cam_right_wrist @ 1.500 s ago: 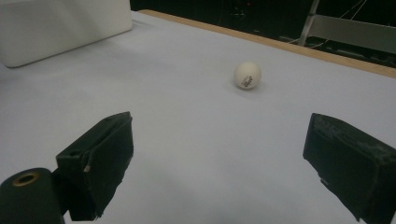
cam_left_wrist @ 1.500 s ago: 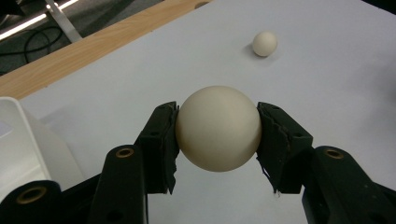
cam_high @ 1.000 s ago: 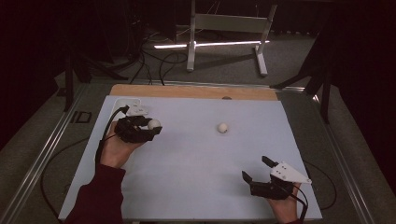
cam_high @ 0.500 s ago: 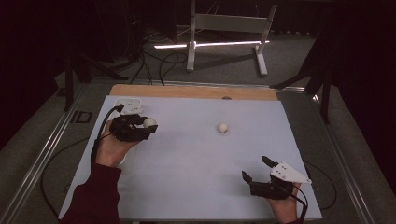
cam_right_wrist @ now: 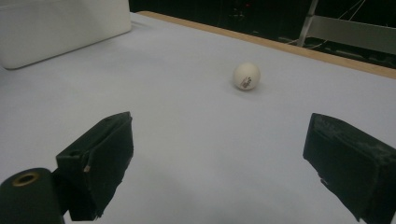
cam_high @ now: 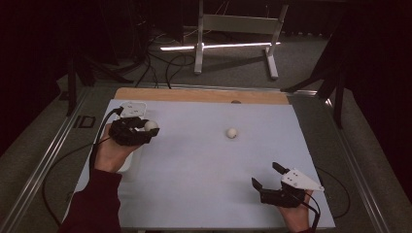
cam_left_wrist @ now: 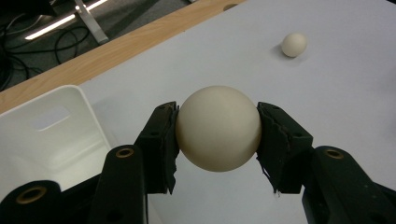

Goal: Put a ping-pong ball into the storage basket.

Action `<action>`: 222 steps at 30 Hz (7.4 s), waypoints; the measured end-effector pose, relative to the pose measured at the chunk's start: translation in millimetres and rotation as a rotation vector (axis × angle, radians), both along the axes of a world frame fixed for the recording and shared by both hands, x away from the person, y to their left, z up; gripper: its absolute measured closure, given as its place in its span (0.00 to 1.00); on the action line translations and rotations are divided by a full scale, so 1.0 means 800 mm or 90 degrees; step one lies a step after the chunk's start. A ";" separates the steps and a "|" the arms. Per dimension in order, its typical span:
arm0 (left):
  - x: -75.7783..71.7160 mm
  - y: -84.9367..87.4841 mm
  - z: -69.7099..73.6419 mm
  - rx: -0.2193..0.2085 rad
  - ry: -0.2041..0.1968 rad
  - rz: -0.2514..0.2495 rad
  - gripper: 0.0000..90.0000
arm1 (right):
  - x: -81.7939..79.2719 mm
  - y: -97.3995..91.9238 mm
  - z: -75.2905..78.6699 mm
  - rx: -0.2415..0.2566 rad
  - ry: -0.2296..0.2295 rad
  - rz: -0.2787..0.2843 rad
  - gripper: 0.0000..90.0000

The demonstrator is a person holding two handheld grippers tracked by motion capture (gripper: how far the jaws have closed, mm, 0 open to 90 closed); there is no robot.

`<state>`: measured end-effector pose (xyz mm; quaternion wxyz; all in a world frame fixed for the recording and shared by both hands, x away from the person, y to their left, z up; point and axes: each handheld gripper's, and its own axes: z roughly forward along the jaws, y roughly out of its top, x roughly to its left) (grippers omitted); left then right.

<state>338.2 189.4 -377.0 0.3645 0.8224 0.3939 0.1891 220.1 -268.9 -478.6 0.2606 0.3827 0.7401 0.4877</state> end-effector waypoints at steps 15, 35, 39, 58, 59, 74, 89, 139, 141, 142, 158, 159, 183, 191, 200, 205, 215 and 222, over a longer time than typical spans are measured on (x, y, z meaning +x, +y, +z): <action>0.002 0.016 0.004 0.008 -0.004 0.019 0.57 | 0.000 0.000 0.000 0.000 0.002 0.000 0.09; 0.003 0.033 -0.001 0.017 -0.003 0.044 0.57 | 0.000 0.000 0.000 -0.002 0.000 0.001 0.09; 0.003 0.036 -0.002 0.016 -0.003 0.046 0.57 | 0.000 0.000 0.000 -0.001 0.001 0.000 0.09; 0.006 0.053 -0.007 0.012 0.005 0.060 0.57 | 0.000 0.001 0.000 -0.002 0.001 0.001 0.09; 0.006 0.054 -0.007 0.010 0.006 0.062 0.57 | 0.000 0.001 0.000 -0.002 0.000 0.001 0.09; 0.005 0.070 -0.010 0.010 0.004 0.081 0.57 | 0.000 0.001 0.000 -0.003 0.001 0.001 0.09; 0.004 0.080 -0.011 0.019 0.000 0.067 0.57 | 0.000 0.001 0.000 -0.002 0.001 0.000 0.09; 0.001 0.081 -0.010 -0.008 -0.028 0.096 0.06 | 0.000 0.000 0.001 -0.004 -0.001 0.000 0.09; 0.001 0.080 -0.010 -0.004 -0.029 0.096 0.06 | 0.000 0.000 0.001 -0.003 -0.001 0.000 0.09; 0.001 0.079 -0.010 -0.005 -0.029 0.095 0.06 | 0.000 0.000 0.001 -0.003 -0.001 0.000 0.09; 0.005 0.051 -0.003 -0.007 -0.041 0.063 0.06 | 0.000 0.000 0.000 -0.004 -0.001 -0.001 0.09; 0.005 0.050 -0.003 -0.006 -0.040 0.061 0.06 | 0.000 0.000 0.000 -0.003 -0.001 -0.002 0.09; 0.015 0.010 -0.007 0.000 -0.043 0.029 0.07 | -0.001 -0.002 0.001 0.000 -0.002 -0.004 0.09; 0.018 -0.001 -0.011 -0.001 -0.039 0.020 0.06 | -0.001 -0.003 0.002 0.000 -0.004 -0.005 0.09; 0.022 -0.011 -0.011 -0.005 -0.039 0.013 0.04 | -0.001 -0.005 0.001 0.001 -0.004 -0.008 0.09; 0.023 -0.019 -0.009 -0.010 -0.037 0.000 0.03 | -0.001 -0.004 0.003 -0.001 -0.007 -0.006 0.09; 0.027 -0.032 -0.009 -0.022 -0.031 -0.010 0.01 | -0.001 -0.006 0.002 0.001 -0.007 -0.009 0.09; 0.029 -0.039 -0.010 -0.031 -0.027 -0.014 0.00 | 0.000 -0.004 0.002 0.001 -0.009 -0.007 0.09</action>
